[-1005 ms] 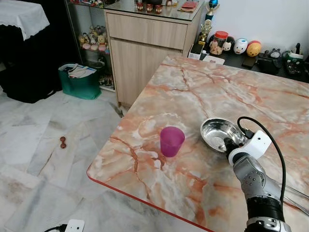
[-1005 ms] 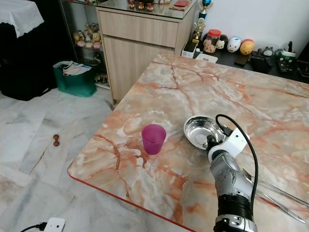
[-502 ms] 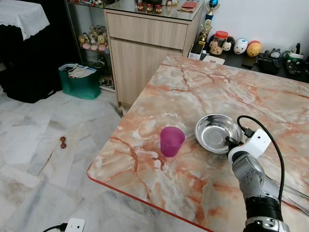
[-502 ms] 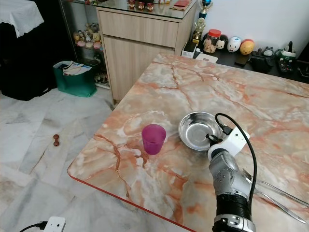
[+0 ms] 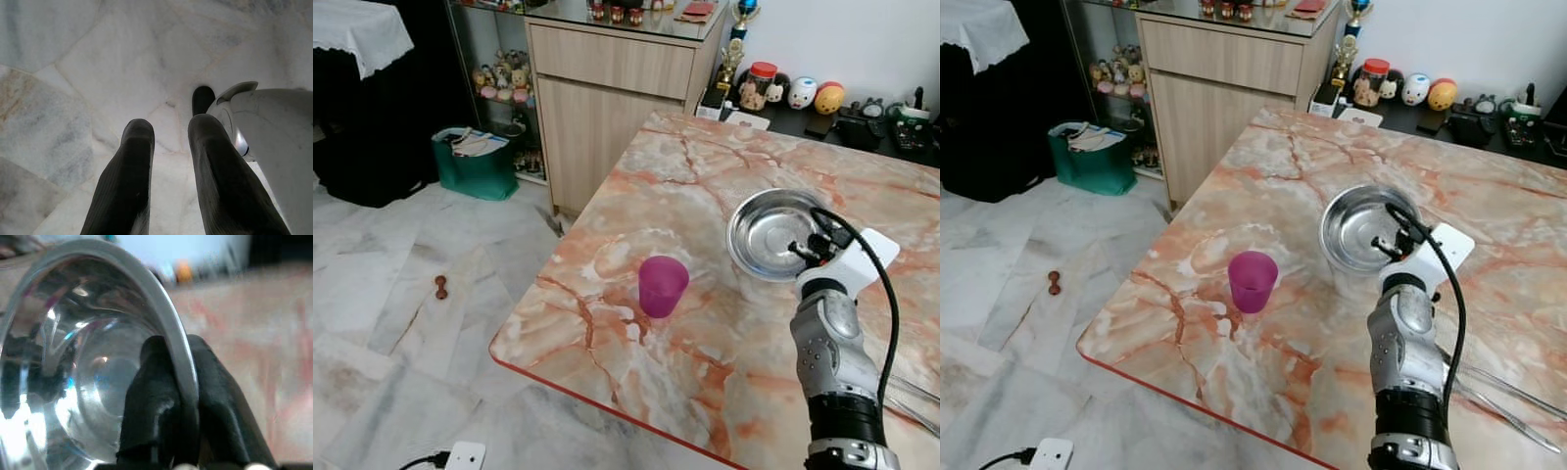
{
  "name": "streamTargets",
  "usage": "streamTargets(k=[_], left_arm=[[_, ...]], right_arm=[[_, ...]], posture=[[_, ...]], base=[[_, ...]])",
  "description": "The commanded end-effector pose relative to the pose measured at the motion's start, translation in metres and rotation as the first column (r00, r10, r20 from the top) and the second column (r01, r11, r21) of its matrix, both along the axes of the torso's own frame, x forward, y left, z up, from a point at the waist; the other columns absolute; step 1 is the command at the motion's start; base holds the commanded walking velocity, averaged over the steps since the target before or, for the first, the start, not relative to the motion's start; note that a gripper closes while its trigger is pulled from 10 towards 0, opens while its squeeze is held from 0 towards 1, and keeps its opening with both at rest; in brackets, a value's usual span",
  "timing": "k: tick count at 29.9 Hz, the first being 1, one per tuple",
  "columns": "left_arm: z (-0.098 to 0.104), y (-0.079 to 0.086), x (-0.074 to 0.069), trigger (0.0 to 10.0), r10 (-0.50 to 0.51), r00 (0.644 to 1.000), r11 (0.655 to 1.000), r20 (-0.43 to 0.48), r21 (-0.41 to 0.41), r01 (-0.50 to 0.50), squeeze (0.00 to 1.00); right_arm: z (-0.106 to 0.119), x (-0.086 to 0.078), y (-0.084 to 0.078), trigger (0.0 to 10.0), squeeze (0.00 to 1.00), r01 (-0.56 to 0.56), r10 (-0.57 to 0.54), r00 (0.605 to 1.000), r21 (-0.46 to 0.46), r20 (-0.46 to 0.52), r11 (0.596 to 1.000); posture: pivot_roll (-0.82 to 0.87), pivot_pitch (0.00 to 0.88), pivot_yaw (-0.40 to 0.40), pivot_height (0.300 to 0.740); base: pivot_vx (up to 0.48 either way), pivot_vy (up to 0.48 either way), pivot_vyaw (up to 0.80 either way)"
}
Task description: Setting the table
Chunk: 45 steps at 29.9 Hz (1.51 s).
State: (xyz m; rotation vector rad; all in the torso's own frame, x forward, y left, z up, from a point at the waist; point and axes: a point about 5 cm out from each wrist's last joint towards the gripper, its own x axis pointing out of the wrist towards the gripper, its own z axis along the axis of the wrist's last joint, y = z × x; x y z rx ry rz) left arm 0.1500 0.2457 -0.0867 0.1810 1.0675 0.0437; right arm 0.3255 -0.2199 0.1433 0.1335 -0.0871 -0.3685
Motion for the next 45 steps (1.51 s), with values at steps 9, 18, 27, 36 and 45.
streamTargets(k=[9, 18, 27, 36, 45], left_arm=[[-0.005, -0.002, -0.011, 10.0, 0.014, 0.999, 1.000, -0.037, -0.005, -0.014, 0.00], [-0.006, -0.004, -0.012, 10.0, 0.056, 0.998, 0.998, -0.029, -0.023, -0.056, 0.00], [-0.006, -0.005, -0.011, 10.0, 0.058, 0.998, 0.998, -0.025, -0.034, -0.059, 0.00], [-0.004, -0.004, -0.008, 10.0, 0.047, 0.999, 0.998, -0.020, -0.035, -0.048, 0.00], [-0.003, -0.004, -0.006, 10.0, 0.040, 0.999, 0.999, -0.015, -0.035, -0.041, 0.00]], right_arm=[[0.014, -0.007, 0.017, 10.0, 0.00, -0.035, 0.042, 0.993, -0.071, 0.107, 0.997], [0.025, 0.002, 0.023, 10.0, 0.00, -0.061, 0.078, 0.990, -0.142, 0.117, 0.988], [0.036, 0.007, 0.022, 10.0, 0.00, -0.055, 0.083, 0.986, -0.189, 0.143, 0.980], [0.040, 0.009, 0.021, 10.0, 0.00, -0.041, 0.072, 0.987, -0.205, 0.146, 0.978], [0.042, 0.011, 0.024, 10.0, 0.00, -0.046, 0.079, 0.986, -0.211, 0.150, 0.976]], posture=[[0.19, 0.000, -0.095, 0.707], [0.18, 0.000, -0.108, 0.707], [0.18, 0.000, -0.119, 0.707], [0.17, 0.000, -0.111, 0.707], [0.17, 0.000, -0.106, 0.707]], base=[[0.000, 0.000, 0.00], [0.000, 0.000, 0.00], [-0.084, 0.000, 0.00], [-0.263, 0.000, 0.00], [-0.264, 0.000, 0.00]])
